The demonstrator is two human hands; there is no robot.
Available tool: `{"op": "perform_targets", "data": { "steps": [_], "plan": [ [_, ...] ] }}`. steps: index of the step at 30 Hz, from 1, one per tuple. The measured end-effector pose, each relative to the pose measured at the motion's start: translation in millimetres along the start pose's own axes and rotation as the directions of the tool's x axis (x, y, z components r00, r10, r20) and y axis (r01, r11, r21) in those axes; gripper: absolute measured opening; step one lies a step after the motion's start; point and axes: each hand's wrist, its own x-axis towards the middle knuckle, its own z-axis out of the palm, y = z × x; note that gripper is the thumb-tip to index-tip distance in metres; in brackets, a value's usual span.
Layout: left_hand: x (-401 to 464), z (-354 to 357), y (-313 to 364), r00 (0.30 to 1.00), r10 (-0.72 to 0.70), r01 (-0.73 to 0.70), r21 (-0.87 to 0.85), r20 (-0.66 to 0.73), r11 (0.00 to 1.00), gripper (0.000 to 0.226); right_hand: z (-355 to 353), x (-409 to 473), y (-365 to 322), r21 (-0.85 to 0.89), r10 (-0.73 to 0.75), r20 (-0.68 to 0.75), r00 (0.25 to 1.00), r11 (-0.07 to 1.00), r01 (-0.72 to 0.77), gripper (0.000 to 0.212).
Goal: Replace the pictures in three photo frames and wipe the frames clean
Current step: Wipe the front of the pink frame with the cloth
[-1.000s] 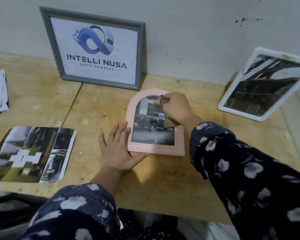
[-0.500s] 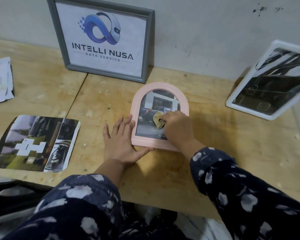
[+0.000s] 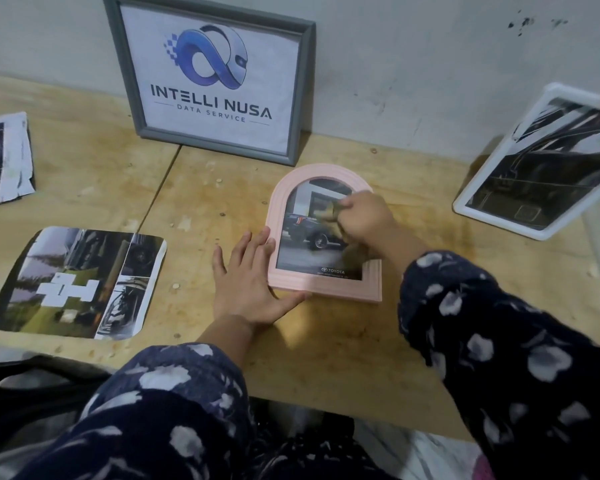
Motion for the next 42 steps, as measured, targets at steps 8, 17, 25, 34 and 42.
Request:
{"op": "perform_targets", "data": {
  "steps": [8,17,25,34,42],
  "plan": [
    [1,1,0,0.999,0.005,-0.006,-0.023,-0.031,1.000,0.106,34,54,-11,-0.203,-0.057,-0.142,0.988,0.979,0.027,0.035],
    [0,-2,1,1.000,-0.002,0.002,0.007,0.011,1.000,0.108,64,-18,3,-0.304,-0.371,-0.220,0.902,0.905,0.298,0.018],
    [0,-2,2,1.000,-0.005,0.005,-0.024,0.000,1.000,0.107,55,-53,-1,-0.217,-0.208,0.022,0.978,0.954,0.208,0.021],
    [0,-2,1,1.000,0.005,-0.005,-0.006,0.008,1.000,0.109,0,16,-20,0.223,0.010,-0.104,0.995,0.975,0.013,0.024],
    [1,-5,2,1.000,0.007,-0.006,-0.014,0.028,1.000,0.111,40,53,-22,-0.109,-0.055,-0.110,0.992,0.993,0.043,0.039]
  ]
}}
